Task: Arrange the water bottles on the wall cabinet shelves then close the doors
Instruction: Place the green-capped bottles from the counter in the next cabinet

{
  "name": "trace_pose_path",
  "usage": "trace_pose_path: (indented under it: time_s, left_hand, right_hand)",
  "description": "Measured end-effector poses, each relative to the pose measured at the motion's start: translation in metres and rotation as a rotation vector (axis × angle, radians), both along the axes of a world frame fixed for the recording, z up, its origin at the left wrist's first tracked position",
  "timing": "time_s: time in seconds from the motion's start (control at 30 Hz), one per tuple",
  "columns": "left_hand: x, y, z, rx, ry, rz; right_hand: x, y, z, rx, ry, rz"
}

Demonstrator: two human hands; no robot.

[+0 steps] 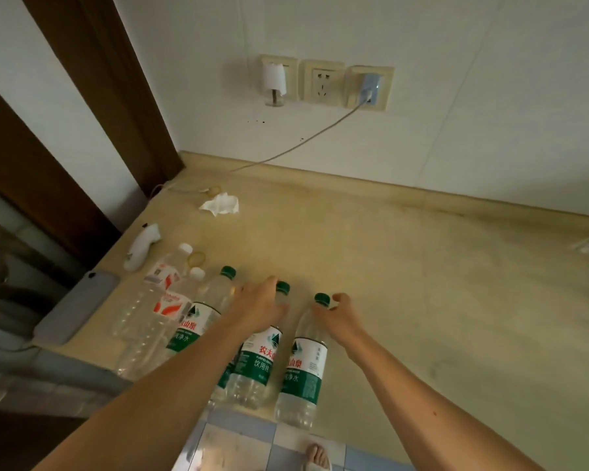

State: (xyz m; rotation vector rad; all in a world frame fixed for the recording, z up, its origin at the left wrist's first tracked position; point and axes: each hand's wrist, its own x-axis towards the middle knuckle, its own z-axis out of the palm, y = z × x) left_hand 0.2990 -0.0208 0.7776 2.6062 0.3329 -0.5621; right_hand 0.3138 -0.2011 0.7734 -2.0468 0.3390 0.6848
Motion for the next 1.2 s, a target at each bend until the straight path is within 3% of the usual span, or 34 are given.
trace_pose_path:
  time_s: [0.27,0.43,0.57,0.67,0.83,1.07,1.2]
  left_hand:
    - [0.024,-0.020,0.002,0.084,0.013,0.017]
    - [0.035,-0.022,0.016,-0.094,0.023,-0.027]
    - [0.045,-0.016,0.040,-0.388,-0.085,-0.005]
    - [0.052,-0.012,0.066,-0.521,-0.213,-0.041]
    - [0.053,-0.005,0.090,-0.546,-0.455,-0.192]
    - [0.045,-0.005,0.091,-0.565,-0.639,-0.326]
    - [0.047,-0.009,0.090,-0.567,-0.639,-0.376]
  right_hand:
    - [0.021,0.005,-0.026,0.113,0.043,-0.206]
    - [0.024,-0.017,-0.005,0.242,-0.016,-0.328]
    - [0.029,-0.029,0.034,0.275,-0.172,-0.335]
    - [0.028,-0.034,0.067,0.240,-0.340,-0.290]
    - [0.013,-0.032,0.101,0.074,-0.610,-0.191]
    - [0.004,-0.036,0.104,-0.087,-0.798,-0.225]
    - [0.004,-0.037,0.097,-0.139,-0.812,-0.181]
